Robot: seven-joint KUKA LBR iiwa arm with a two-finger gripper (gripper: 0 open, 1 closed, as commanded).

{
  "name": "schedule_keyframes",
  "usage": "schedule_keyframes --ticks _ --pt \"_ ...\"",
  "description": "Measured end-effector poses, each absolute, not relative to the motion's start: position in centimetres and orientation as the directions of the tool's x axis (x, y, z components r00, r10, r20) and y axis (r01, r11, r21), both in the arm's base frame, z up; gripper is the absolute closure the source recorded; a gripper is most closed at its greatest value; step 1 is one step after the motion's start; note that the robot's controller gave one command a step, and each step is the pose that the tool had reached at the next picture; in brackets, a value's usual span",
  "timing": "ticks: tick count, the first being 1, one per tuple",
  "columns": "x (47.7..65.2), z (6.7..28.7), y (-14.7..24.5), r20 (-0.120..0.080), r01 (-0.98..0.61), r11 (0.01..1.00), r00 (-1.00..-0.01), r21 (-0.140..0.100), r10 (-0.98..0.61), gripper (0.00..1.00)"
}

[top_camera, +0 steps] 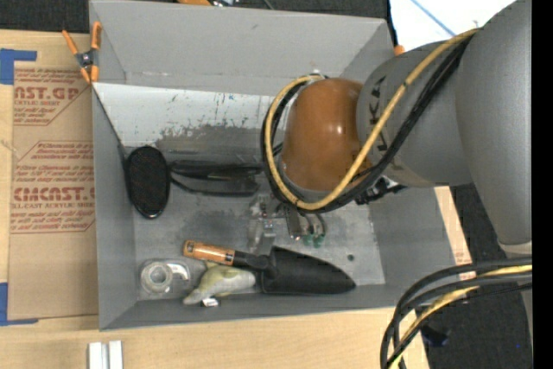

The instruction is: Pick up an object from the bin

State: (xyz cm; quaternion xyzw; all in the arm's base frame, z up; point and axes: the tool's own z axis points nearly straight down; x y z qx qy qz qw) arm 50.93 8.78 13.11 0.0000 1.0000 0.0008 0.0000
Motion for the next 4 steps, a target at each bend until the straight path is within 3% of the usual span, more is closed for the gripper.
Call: schedule_keyframes --ticks 1,3,4 --pt "50.3 9.7 9.4 -0.002 -0.294 0.956 -0.956 0.002 -0.294 0.0" --pt "49.5 9.1 9.3 -0.002 -0.339 0.941 -0.941 0.002 -0.339 0.0" --pt "53.0 7.6 10.3 -0.001 -0.038 0.999 -0.999 0.004 -0.038 0.0"
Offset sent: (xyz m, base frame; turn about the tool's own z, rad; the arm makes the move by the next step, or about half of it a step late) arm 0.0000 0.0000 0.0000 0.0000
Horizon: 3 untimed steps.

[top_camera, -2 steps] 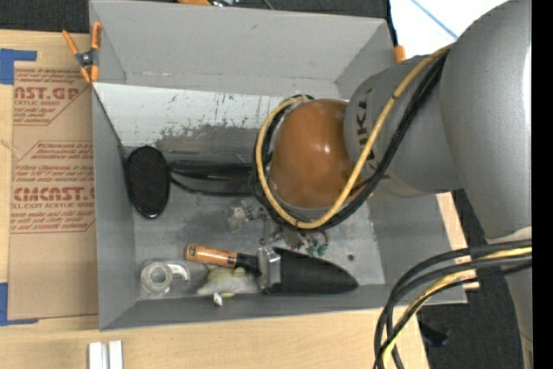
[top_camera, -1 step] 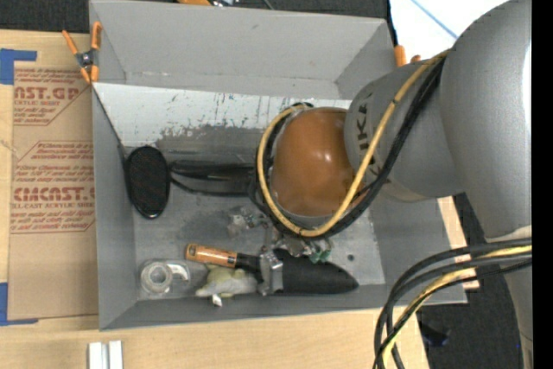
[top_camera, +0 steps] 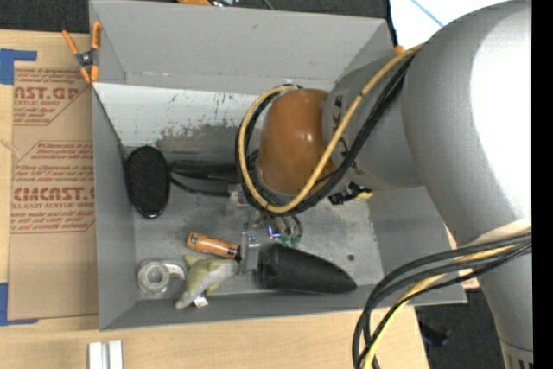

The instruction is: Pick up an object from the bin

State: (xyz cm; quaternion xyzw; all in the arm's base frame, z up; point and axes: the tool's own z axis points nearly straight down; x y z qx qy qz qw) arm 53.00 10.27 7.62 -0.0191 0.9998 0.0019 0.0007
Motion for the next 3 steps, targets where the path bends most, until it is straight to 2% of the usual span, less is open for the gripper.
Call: schedule_keyframes --ticks 1,2,3 --pt "50.8 7.2 8.3 -0.002 -0.428 0.904 -0.904 0.003 -0.428 0.0" --pt "51.2 8.3 3.1 -0.005 -0.591 0.807 -0.807 0.0 -0.591 0.0" --pt "50.9 7.0 3.9 -0.009 -0.899 0.437 -0.437 0.002 -0.899 1.0"
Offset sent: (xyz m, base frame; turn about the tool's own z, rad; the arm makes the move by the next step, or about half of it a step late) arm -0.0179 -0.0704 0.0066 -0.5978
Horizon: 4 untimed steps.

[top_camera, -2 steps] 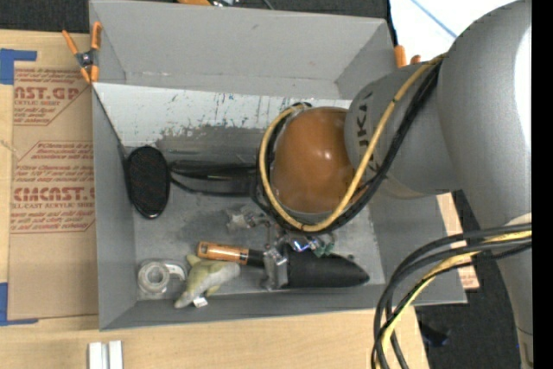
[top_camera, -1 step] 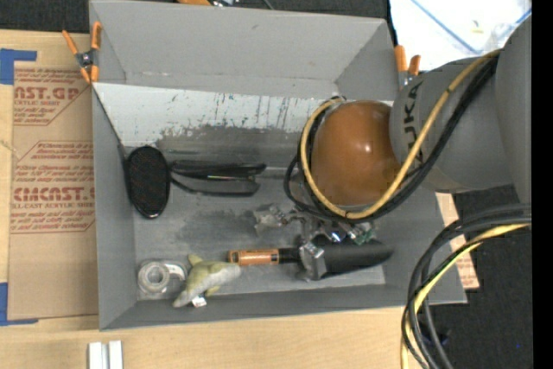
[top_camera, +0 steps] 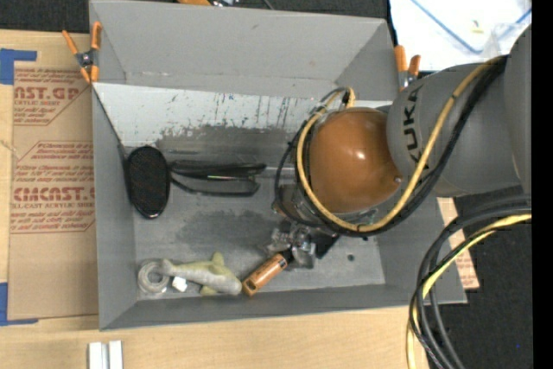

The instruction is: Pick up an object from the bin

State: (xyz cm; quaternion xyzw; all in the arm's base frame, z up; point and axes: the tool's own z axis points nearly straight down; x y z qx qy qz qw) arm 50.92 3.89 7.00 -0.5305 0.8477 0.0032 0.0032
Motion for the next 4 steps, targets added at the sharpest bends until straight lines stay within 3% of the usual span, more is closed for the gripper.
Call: schedule_keyframes --ticks 1,2,3,4 --pt "50.9 7.0 3.9 -0.009 -0.899 0.437 -0.437 0.002 -0.899 1.0" --pt "50.7 8.8 4.9 -0.011 -0.899 0.438 -0.438 0.003 -0.899 1.0" --pt "50.8 7.6 4.9 -0.011 -0.889 0.458 -0.458 0.005 -0.889 1.0" --pt "50.7 17.9 4.7 -0.01 -0.894 0.448 -0.448 0.009 -0.894 1.0"
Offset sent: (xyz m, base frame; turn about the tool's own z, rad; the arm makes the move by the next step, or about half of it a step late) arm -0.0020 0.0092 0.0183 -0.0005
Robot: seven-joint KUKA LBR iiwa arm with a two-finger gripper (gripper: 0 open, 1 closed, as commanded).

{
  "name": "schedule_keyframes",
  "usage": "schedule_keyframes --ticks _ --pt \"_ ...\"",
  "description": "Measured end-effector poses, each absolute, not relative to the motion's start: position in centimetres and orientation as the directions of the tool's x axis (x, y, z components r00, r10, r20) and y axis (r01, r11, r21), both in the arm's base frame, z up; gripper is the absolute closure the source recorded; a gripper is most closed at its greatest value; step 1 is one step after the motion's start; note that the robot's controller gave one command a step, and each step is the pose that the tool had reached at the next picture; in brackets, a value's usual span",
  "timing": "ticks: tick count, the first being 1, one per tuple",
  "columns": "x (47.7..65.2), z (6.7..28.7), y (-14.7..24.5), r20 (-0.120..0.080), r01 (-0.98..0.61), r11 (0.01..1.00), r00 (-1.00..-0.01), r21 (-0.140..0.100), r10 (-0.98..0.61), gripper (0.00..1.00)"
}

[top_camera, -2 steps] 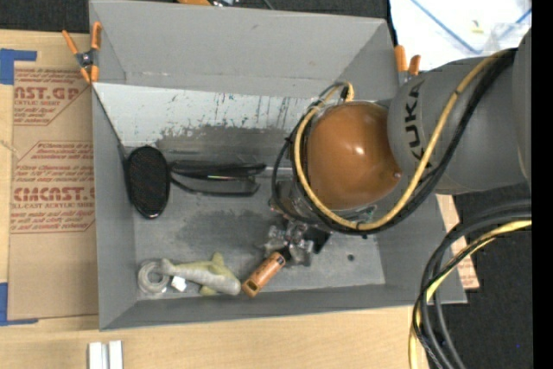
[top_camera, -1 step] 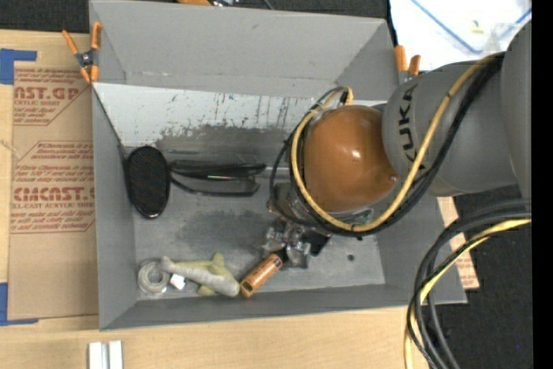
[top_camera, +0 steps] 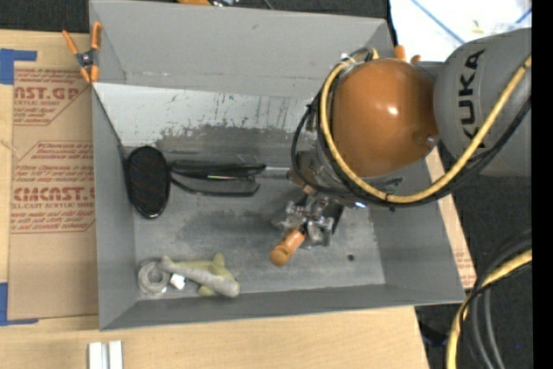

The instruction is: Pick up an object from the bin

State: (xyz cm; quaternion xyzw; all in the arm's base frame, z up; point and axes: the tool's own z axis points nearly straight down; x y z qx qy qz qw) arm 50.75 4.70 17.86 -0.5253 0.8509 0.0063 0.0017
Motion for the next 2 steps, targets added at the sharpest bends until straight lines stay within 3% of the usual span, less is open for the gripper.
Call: schedule_keyframes --ticks 1,2 --pt "50.7 11.7 4.8 -0.01 -0.89 0.455 -0.455 0.01 -0.89 1.0" --pt "49.6 18.5 4.0 -0.011 -0.893 0.45 -0.45 0.01 -0.893 1.0"
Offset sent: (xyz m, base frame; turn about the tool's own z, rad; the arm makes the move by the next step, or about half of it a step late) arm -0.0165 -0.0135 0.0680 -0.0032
